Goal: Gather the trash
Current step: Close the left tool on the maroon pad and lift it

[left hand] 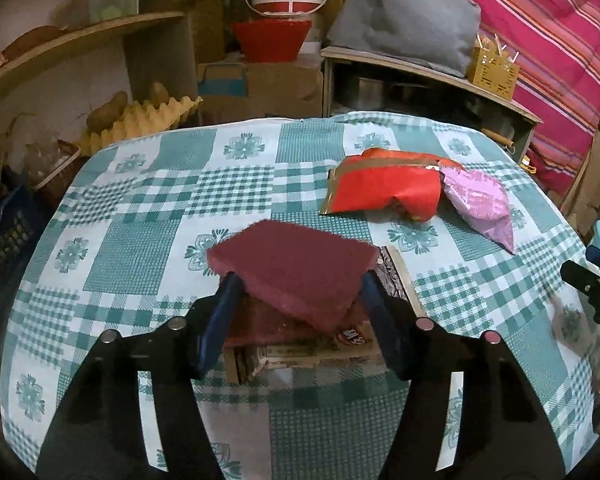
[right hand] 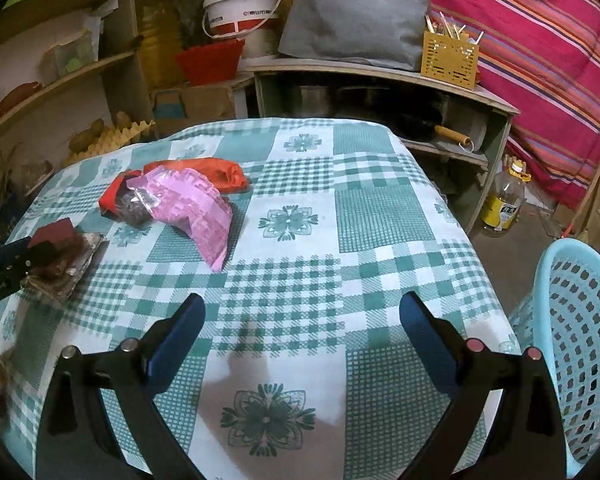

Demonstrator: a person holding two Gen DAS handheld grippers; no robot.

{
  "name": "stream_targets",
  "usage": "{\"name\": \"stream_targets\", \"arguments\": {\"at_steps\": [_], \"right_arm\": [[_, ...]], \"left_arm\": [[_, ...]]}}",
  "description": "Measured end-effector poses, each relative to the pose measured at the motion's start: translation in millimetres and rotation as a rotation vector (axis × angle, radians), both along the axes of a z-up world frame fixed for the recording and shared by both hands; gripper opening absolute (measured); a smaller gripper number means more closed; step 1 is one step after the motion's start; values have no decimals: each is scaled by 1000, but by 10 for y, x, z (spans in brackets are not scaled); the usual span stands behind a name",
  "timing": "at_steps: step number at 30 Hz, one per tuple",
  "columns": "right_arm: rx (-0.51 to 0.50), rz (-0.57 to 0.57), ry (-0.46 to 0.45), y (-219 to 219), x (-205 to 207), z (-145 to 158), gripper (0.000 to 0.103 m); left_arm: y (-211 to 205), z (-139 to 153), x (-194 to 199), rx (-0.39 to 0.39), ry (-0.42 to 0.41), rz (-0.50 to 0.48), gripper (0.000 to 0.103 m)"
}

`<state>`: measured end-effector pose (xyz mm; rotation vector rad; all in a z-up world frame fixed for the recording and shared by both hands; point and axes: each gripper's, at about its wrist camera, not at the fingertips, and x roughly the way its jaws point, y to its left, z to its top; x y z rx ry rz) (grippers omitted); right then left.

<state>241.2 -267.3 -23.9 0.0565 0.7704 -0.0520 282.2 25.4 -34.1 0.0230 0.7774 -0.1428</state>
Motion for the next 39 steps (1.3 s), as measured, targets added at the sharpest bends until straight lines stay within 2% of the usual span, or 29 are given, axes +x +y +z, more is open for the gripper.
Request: {"name": "stream_targets", "arguments": {"at_steps": [3,7,9,11,15,21,26,29,34,39], "right_arm": [[0,-1,3,3,5,-2,96],[1,0,3,3,10,-7,96],[0,2,3,8,15,-11,96],[0,4,3,24,21,-16,96],[12,10,6,47,29,-33,96],[40,-3,14,-22,37,-42,96],[34,-3,11,-48,33,-31,96],[38,-7,10,-62,32,-29,96],[33,2,7,-56,29,-10,96],[16,16,6,14,29,-6,96]], "left_arm": [[20,-20,2,5,14,1,65],[62,-30,-13,42,5,36,87],[94,-50,2,38,15,58,91],[102,-79,32,31,29,69,91],[43,-89,112,40,27,57,97],[79,-146,305,-19,75,16,97],[88,-134,358,-59,64,0,95],[0,-114,328,-21,48,-25,93],[-135,35,161,63,-59,-34,93],[-140,161,17,83,-88,-4,93]]}}
